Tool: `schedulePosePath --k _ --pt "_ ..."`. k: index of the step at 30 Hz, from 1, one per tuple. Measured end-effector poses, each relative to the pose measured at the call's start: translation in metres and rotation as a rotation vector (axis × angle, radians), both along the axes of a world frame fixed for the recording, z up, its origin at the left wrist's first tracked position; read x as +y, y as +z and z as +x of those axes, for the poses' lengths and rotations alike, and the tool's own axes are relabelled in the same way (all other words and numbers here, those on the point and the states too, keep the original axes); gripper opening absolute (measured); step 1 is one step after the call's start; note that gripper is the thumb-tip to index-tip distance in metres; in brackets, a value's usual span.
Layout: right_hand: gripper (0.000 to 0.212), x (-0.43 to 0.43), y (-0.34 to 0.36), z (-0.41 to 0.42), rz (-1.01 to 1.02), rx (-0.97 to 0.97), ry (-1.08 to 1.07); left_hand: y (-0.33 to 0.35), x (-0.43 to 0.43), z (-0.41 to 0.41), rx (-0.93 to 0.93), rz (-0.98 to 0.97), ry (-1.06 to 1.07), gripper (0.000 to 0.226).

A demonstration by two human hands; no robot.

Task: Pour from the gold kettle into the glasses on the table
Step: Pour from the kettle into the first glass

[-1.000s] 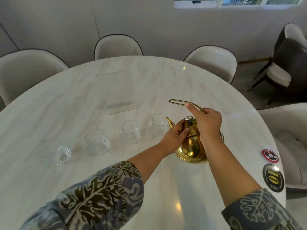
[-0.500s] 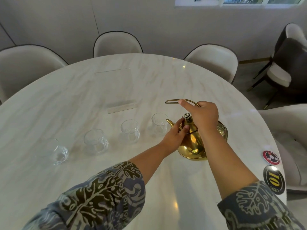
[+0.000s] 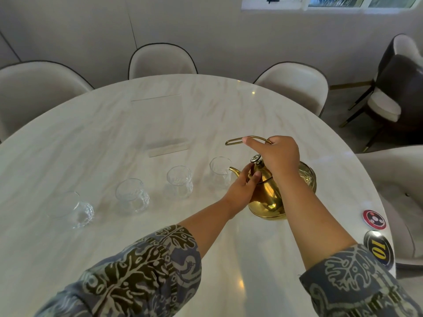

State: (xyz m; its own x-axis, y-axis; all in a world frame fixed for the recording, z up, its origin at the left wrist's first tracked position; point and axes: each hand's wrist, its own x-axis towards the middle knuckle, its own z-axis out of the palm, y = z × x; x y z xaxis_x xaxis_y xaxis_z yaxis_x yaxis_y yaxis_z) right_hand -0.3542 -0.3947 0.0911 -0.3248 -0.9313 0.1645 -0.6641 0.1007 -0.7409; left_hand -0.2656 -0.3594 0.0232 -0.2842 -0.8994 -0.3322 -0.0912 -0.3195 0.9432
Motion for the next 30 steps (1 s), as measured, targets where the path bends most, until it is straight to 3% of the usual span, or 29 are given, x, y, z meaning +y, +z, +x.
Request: schedulePosePath --k 8,30 --pt "0.062 -0.003 0.004 0.003 0.034 0.082 0.02 0.003 0.0 -0.001 0.035 0.025 0.016 0.054" --pt "0.064 -0.002 0.019 0.005 0.021 0.088 0.044 0.02 0.004 -0.002 0.092 0.056 0.04 0.052"
